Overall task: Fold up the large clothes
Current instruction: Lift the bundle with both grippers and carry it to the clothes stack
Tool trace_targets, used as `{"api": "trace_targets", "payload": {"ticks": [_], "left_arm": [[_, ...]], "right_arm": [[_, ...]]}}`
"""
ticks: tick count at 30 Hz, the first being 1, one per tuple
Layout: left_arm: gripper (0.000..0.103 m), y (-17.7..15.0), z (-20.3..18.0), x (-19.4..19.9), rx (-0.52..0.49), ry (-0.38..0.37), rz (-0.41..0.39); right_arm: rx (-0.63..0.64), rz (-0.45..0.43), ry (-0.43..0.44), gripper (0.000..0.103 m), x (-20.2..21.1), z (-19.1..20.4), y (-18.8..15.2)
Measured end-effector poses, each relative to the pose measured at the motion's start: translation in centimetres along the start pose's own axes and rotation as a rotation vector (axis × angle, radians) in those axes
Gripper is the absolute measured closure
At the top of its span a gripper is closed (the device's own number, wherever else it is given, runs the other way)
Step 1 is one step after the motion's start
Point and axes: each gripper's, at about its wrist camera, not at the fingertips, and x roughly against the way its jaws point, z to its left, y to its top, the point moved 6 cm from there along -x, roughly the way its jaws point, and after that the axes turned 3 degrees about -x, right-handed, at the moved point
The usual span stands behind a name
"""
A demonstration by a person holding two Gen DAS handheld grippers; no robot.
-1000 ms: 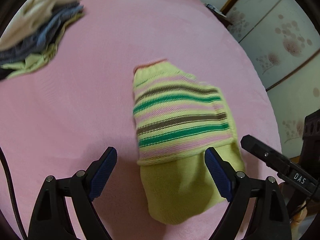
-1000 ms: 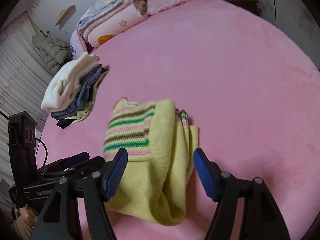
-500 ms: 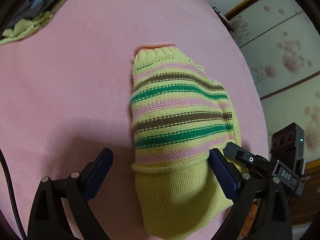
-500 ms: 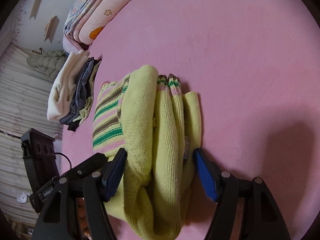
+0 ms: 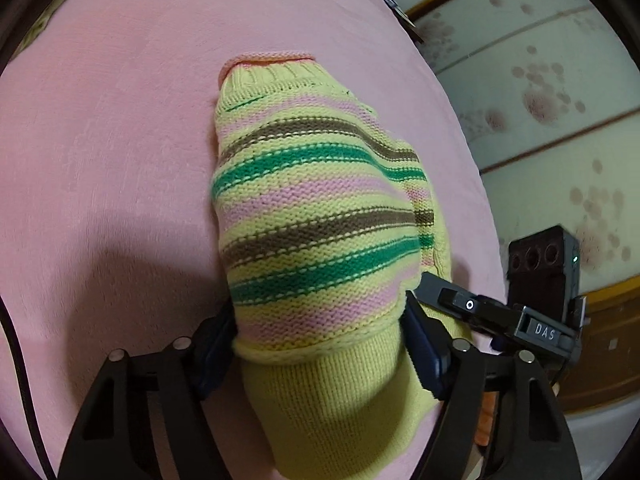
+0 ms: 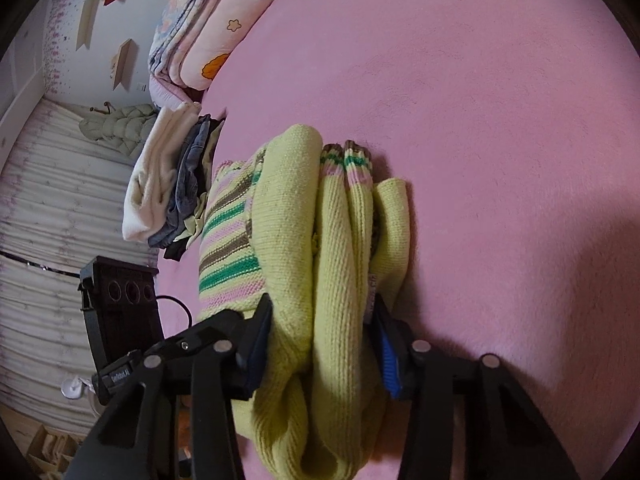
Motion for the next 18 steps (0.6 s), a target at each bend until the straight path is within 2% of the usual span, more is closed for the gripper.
{"api": "trace_targets", "payload": {"ticks": [3,10,18], "left_arm": [[0.038,0.2,-0.4,0.6,-0.042,0.031,0.022],[0.043,0.4,-3.1,3.9,-0.203,0.184,0.04],[0.043,0.2,-3.0,10.3,-0.206,0.223,0.097]], "right_arm": [[0.012,-0.02,-0.035,0.061,0.2,0.4,-0.3],[-0.011,-0.067,-0.165,0.066,0.7,3.5,-1.9],[-0.013,-0.013,-0.193,0.067,0.6,9.7,-4.9]]}}
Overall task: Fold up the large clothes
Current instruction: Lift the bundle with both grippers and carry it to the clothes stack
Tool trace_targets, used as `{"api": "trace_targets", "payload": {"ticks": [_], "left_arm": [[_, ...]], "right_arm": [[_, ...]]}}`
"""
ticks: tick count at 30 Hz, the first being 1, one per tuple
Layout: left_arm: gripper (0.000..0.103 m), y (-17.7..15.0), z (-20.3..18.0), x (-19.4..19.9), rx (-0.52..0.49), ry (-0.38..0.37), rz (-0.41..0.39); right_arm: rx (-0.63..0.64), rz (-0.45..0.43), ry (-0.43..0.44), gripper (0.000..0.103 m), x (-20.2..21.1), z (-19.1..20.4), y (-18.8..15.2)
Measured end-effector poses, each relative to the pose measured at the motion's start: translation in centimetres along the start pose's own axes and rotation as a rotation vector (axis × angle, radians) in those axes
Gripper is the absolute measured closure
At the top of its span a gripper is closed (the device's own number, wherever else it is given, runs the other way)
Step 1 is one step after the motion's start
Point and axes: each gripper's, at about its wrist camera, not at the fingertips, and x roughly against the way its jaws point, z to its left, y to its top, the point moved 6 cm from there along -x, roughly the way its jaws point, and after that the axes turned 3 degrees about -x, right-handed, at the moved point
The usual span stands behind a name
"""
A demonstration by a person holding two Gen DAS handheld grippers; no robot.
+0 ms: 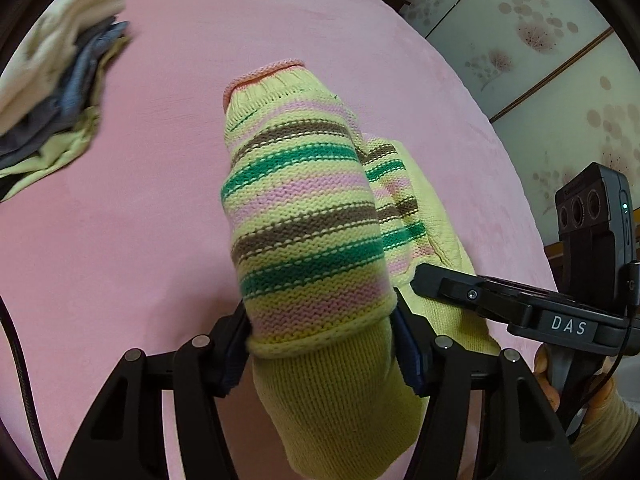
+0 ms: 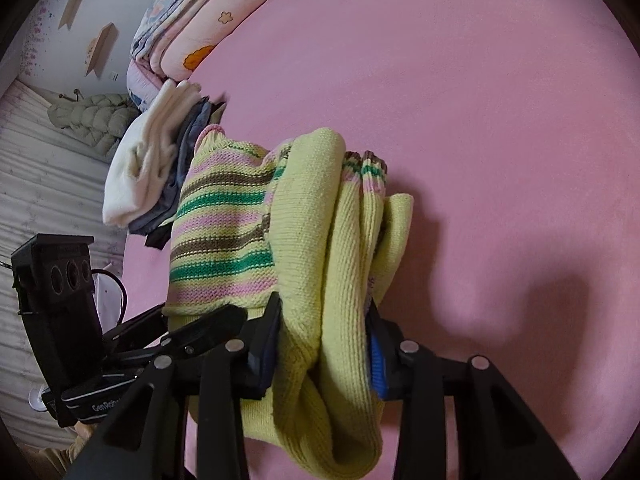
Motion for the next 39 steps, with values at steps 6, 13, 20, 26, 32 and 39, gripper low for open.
{"api": "trace_targets", "payload": {"ticks": [6,13,20,26,32,39], "left_arm": [[0.043,-0.8,3.1,4.7,0.035,0.019,0.023],[0.042,-0.3,8.2,11.2,0.081,0.068,-0.025],[0.042,2.9,14.1,18.9,0.1,0.13,-0.144],[0.041,10.3,20.0,24.2,0.063,0.195,-0.255],[0.039,19.8,25.8,26.4,0.006,0.241,-0.341],[0.038,25.7,31.9,22.8,-0.024,0.273,-0.295]], "right_arm": [[-0.004,0.047,0.006,0.067,-0.6,5.4,-1.9],[0.063,0.081,0.035,0.067,-2.0,12.3,-2.0],[0.178,0.054,0.098,0.067,-3.4,21.5,0.6],[0.225,-0.037,0.151,0.067,-5.3,29.1,6.2],[0.196,-0.147,0.201,0.066,-7.8,34.3,13.8],[0.173,-0.181,0.184,0.066,-13.2,35.8,19.6]]}}
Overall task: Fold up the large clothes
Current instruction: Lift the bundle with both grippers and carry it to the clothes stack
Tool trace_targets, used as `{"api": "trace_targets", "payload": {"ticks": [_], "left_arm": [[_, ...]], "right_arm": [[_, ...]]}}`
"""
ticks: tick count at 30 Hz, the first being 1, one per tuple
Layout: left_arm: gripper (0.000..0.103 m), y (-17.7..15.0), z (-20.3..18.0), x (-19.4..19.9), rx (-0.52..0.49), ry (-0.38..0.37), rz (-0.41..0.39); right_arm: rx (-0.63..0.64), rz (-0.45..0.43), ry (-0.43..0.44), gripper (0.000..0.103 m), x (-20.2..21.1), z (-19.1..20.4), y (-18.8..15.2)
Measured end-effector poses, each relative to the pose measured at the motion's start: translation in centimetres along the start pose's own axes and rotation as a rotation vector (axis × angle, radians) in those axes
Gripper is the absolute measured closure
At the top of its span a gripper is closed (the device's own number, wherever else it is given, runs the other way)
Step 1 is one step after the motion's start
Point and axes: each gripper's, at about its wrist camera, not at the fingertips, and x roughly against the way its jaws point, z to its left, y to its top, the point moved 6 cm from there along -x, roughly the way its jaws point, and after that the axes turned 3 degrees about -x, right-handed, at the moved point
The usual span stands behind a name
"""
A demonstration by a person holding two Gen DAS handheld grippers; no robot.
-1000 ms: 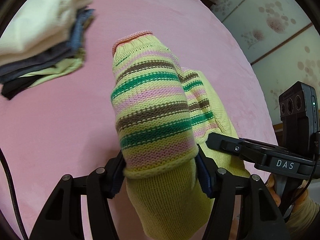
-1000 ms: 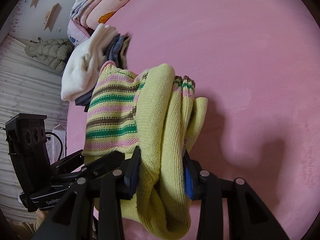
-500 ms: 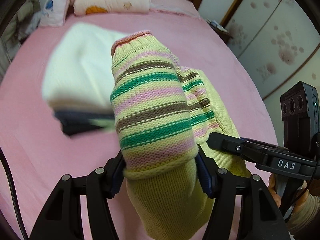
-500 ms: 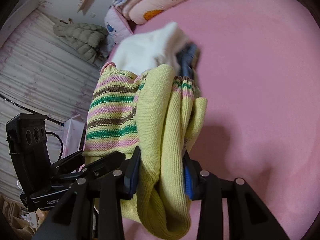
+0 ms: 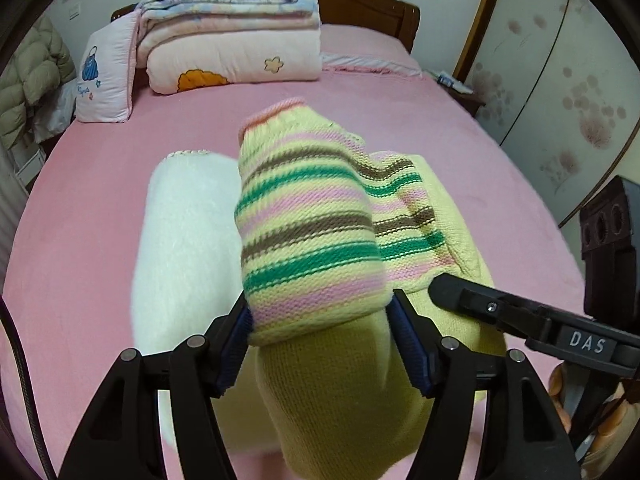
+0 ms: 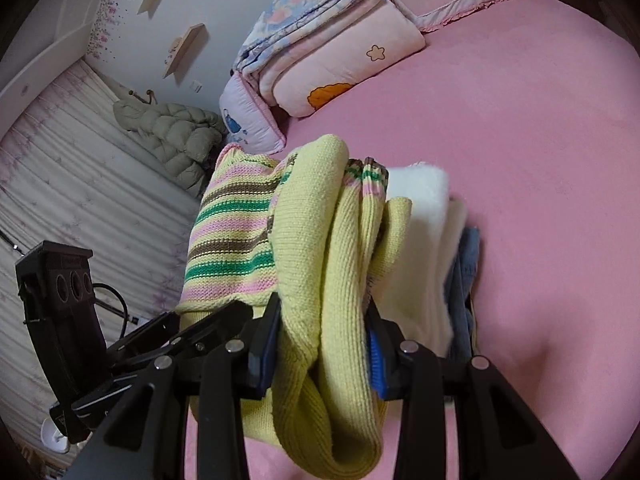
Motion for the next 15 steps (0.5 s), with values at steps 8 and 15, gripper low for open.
{"api": "trace_targets", "payload": {"ticks": [8,15], "left_arm": [[0.039,-0.3,2.9,-3.3,0.096,0.034,-0.029],[0.034,-3.1,3.5,-4.8,0.213,-0.109,0.062]], "right_arm": [[-0.077,-0.007,0.022,0.066,-5.0,-1.5,1.0],[-0.04,0.011,0.001,0.066,-4.9,-1.7,0.6]]}}
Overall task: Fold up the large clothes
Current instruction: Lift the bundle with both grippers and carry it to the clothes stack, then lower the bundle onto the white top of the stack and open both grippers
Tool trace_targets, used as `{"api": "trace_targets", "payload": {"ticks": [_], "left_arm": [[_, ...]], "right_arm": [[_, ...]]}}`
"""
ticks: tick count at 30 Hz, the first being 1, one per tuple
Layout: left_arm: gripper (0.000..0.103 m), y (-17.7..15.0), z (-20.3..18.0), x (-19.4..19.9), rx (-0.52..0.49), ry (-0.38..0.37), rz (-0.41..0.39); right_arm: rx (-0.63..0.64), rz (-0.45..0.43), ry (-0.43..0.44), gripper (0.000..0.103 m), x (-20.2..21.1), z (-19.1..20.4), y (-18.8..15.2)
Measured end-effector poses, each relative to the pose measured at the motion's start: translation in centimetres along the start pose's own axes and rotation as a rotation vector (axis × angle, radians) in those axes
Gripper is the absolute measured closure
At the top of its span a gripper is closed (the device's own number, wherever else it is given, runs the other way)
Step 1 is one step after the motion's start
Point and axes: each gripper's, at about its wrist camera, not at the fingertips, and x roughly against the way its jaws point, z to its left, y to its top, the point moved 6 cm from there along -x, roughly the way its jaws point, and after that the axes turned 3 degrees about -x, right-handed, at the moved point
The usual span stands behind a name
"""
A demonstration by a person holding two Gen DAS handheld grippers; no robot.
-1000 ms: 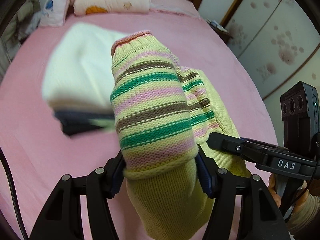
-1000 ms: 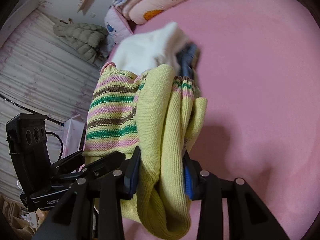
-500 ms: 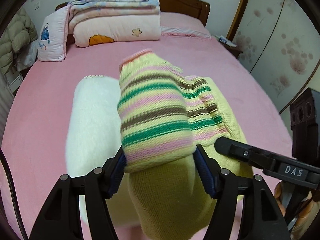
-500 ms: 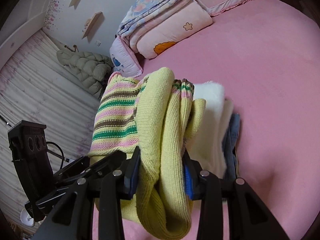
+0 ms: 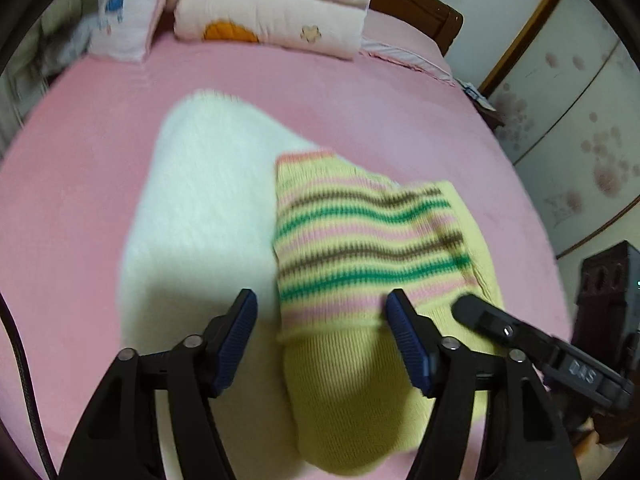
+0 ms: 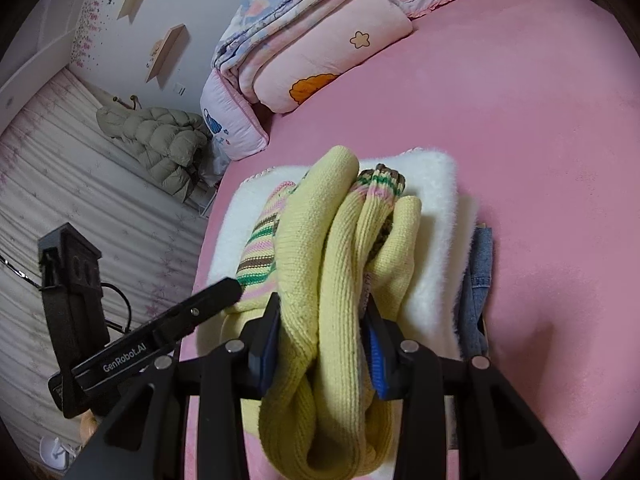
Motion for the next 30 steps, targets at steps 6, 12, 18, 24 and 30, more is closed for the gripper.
{"api": "trace_targets", "payload": {"ticks": [6,12,18,24,30], "left_arm": [[0.028,-1.4,-0.1,-1.4,0.019,-0.092,0.027],[0.053,-1.8,-1.7,-1.3,-0.033,-0.042,-0.037],[0.057,-0.5,-2.7,2.0,-0.078,0.008,-0.131],[0.043,-2.2,-1.9,0.0,-0.104,0.122,-0.081],[0.02,-3.6,-2.6,0.2,-0.086,0.148,-0.074]], "right_arm": [[0.016,0.01,0.007,0.066,0.3,-0.6,-0.4],[-0.006,0.002,0.028,0.066,0.1,-0.7,-0.3],[-0.035,-0.031,0.113,0.067,0.7,0.0,-0.1],[-0.035,0.005,0.044,0.065,-1.9,-0.8,-1.0],[0.094,0.003,-0.091,0.053,-0.8,-0.1,-1.7]]}}
